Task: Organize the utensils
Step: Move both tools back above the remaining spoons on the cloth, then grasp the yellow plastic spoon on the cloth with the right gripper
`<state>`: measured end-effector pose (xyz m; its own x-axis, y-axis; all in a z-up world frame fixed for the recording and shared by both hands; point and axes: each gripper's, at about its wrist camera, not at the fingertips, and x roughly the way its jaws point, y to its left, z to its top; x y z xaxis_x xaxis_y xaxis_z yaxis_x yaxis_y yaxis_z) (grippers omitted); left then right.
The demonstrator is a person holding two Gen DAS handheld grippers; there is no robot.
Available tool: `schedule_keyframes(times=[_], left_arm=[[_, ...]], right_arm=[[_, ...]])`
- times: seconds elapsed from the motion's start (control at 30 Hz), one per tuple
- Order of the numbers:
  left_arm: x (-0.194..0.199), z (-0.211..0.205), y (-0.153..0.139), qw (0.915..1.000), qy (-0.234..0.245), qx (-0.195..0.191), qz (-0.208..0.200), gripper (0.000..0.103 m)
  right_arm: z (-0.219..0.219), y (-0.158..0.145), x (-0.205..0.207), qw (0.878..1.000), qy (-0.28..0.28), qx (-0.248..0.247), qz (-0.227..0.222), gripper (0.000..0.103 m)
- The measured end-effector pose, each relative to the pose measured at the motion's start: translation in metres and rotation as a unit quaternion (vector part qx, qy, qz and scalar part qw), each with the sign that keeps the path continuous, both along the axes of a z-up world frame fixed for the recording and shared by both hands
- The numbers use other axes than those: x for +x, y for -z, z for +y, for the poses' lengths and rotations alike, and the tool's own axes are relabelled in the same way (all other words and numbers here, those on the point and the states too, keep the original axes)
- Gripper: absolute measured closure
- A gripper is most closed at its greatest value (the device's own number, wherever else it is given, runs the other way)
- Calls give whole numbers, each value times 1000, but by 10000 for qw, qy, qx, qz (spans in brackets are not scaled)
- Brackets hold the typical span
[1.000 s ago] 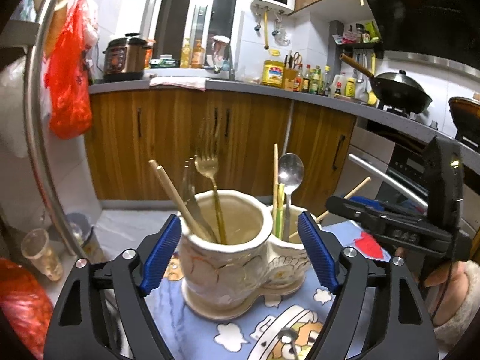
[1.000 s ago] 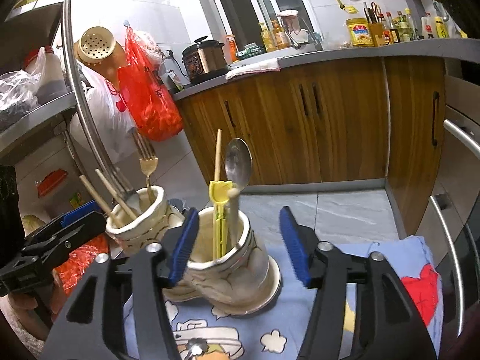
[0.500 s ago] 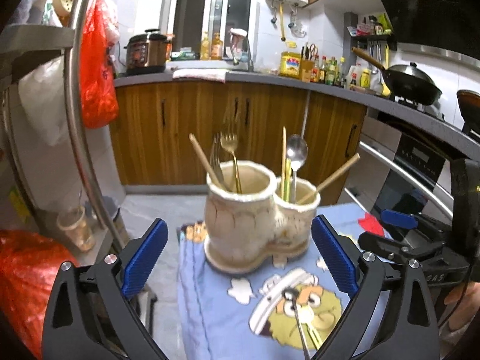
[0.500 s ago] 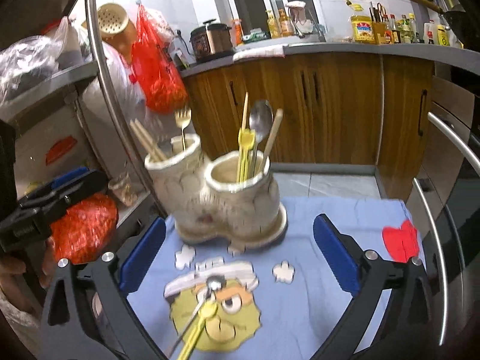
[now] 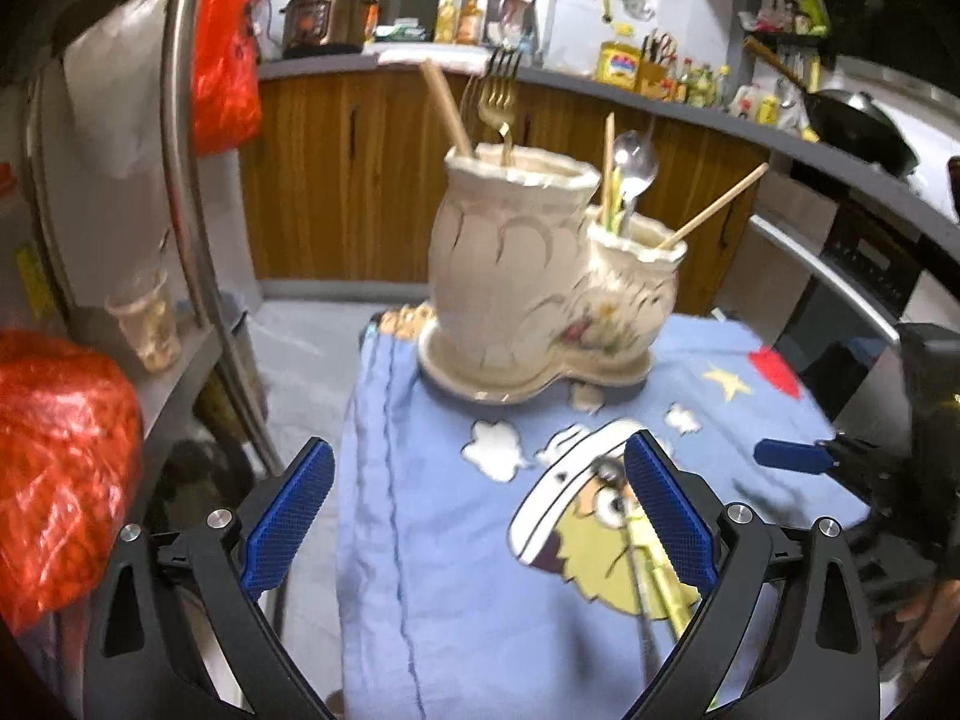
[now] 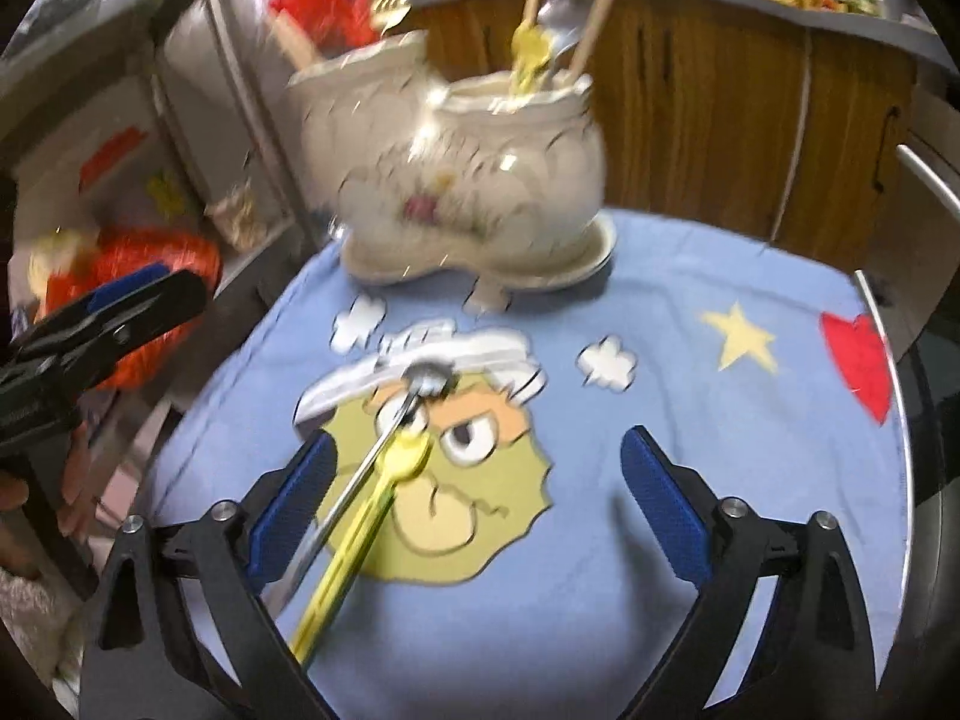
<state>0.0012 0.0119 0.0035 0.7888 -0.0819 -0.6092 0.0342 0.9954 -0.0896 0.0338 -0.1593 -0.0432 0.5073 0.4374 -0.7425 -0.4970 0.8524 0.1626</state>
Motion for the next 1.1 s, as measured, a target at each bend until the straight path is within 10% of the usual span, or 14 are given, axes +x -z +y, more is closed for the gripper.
schedule_keyframes(times=[0.47, 1.1], left_arm=[[4, -7, 11, 9995, 204, 29, 245, 7], [9, -22, 21, 9974, 509, 8, 515, 7]], right_arm=[[30, 13, -24, 9956, -753, -390, 409, 72], [-6, 9, -3, 9986, -228, -76, 480, 93]])
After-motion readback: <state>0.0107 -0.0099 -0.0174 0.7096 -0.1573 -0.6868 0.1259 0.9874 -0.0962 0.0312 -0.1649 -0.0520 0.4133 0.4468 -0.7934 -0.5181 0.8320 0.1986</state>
